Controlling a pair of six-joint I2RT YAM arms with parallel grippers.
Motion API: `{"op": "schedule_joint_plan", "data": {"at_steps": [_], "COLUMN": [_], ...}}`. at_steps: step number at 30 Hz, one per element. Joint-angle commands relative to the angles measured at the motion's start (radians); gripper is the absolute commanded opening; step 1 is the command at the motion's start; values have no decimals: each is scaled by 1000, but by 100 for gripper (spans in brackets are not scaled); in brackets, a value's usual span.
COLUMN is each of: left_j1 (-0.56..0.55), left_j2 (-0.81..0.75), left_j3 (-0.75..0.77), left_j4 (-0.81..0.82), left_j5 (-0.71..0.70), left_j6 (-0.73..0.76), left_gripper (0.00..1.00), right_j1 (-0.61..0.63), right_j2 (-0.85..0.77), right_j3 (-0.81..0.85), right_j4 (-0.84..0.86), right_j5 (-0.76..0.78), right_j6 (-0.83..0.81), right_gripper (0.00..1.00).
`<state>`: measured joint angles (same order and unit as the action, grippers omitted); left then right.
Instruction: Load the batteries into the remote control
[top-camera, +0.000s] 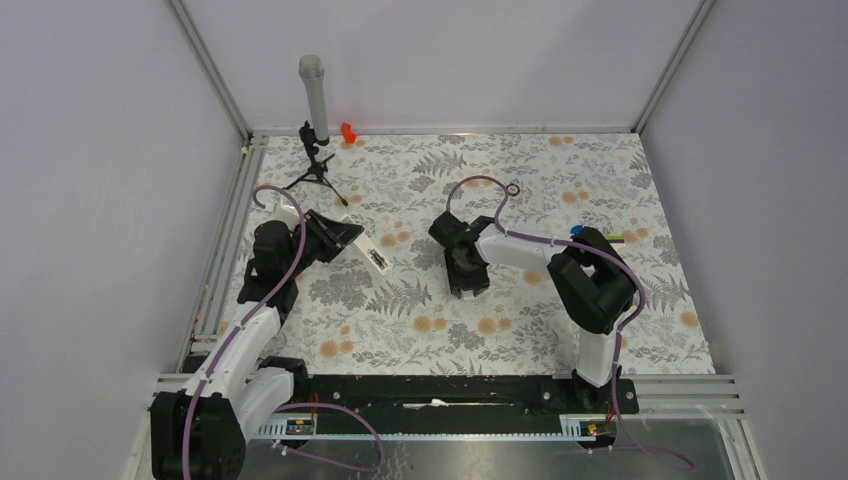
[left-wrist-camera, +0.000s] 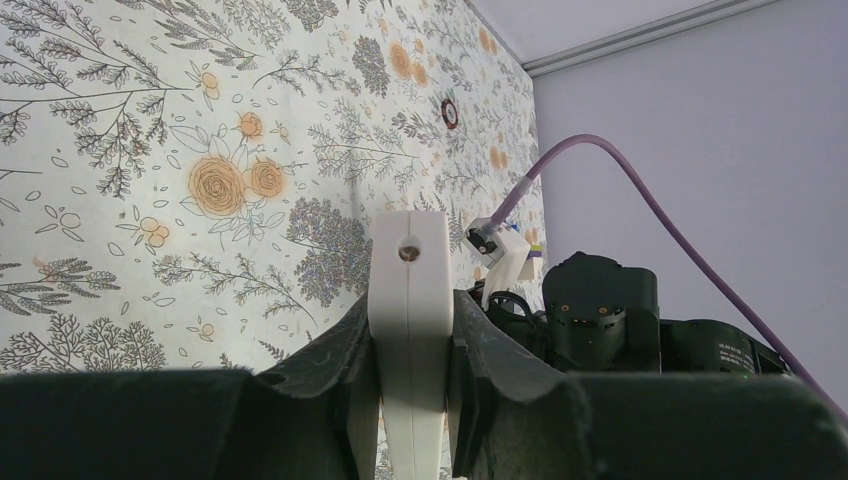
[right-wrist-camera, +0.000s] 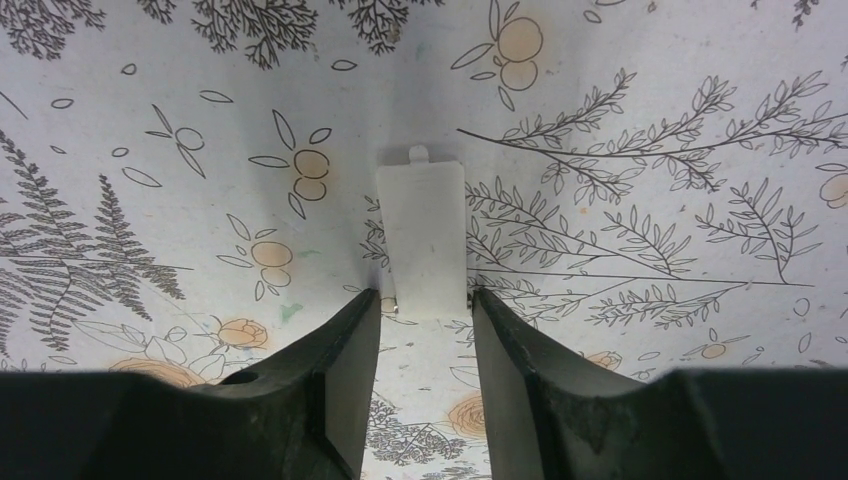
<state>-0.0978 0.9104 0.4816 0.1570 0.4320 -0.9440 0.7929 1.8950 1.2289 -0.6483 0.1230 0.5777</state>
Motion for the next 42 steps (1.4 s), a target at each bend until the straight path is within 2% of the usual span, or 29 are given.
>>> {"op": "schedule_joint_plan", "data": {"at_steps": [1,3,7,11,18,23,35,42], "left_j1": [6,6,7,6,6,7,-15,-111], "left_j2": [-3,-10,-12,-13,-6,0,95,181], "left_j3": [6,2,-1,-1,-5,-10,-76,-110], "left_j4": [84,80,76,79,91,103,267,368], "left_j5": [29,26,25,24,32,36,110,96], "left_j6": [-10,-7,-7,-8,-13,-16,-80,-83], "left_gripper": [0,0,0,0,0,0,0,0], "right_j1": [-4,-4,-4,-4,-4,-4,-4,-4], "right_j2": [89,91,90,96,123,120,-37,-138], "right_j3": [-41,-43,-48,-41,-24,-24,-52,-105], "right_j4": [95,80,62,42,21,30,13,7], "right_j5": [27,29,16,-6,9,23,54,56], "right_j6": [-2,4,-4,-31,-54,-65,-130,-163], "right_gripper": [44,44,50,51,38,33,34,35]}}
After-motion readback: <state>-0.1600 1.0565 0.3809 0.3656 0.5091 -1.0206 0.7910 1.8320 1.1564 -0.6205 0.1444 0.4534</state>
